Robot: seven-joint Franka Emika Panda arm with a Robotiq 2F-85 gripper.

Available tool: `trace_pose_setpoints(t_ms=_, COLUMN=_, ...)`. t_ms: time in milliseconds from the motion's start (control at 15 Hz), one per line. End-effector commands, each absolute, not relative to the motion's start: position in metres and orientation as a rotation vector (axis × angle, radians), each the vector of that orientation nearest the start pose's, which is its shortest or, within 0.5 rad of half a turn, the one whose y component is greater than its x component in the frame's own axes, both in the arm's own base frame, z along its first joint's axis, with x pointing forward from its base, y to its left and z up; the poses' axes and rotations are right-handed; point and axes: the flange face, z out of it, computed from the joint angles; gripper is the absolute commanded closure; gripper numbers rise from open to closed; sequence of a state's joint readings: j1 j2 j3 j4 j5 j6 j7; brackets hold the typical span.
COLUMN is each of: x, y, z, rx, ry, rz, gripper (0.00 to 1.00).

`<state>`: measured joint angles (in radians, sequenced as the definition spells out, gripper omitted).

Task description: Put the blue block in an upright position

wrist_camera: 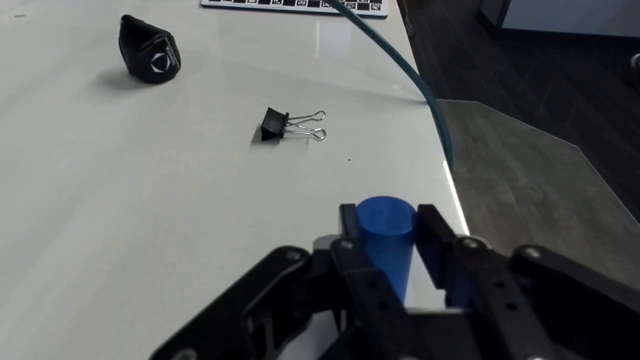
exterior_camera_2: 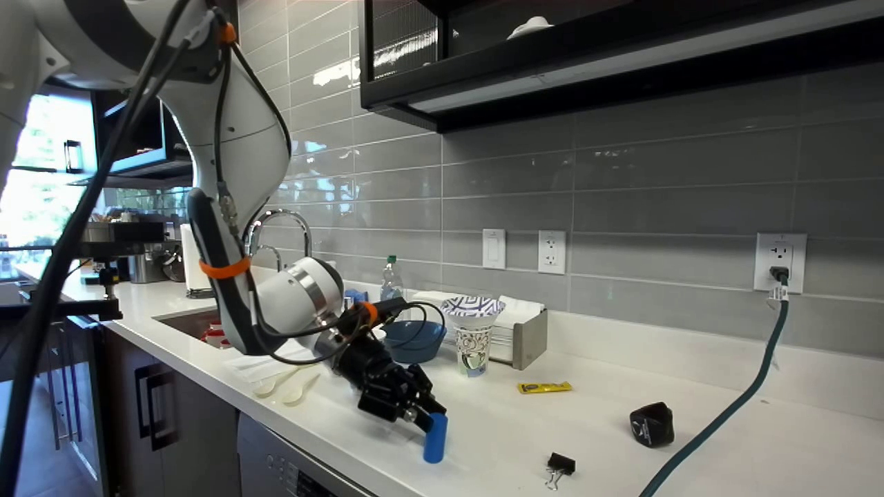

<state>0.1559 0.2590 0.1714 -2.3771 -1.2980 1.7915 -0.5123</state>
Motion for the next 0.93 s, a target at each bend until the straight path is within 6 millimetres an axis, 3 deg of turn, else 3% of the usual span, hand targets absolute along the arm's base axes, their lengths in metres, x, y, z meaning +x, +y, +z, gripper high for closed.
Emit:
trace_pose_setpoints(t_ms=0, x=0.4515, y=0.0723, z=0.2118, rx=1.343, ry=1.559, rz=-0.905, gripper=0.41)
trace_pose_setpoints(t_ms=400, x=0.4507, y=0.0722, z=0.2124, rx=1.374, ry=1.549, rz=-0.901, gripper=0.0)
trace_pose_setpoints(t_ms=867, x=0.4504, y=0.0734, z=0.2112, rx=1.465, ry=1.48, rz=-0.849, gripper=0.0)
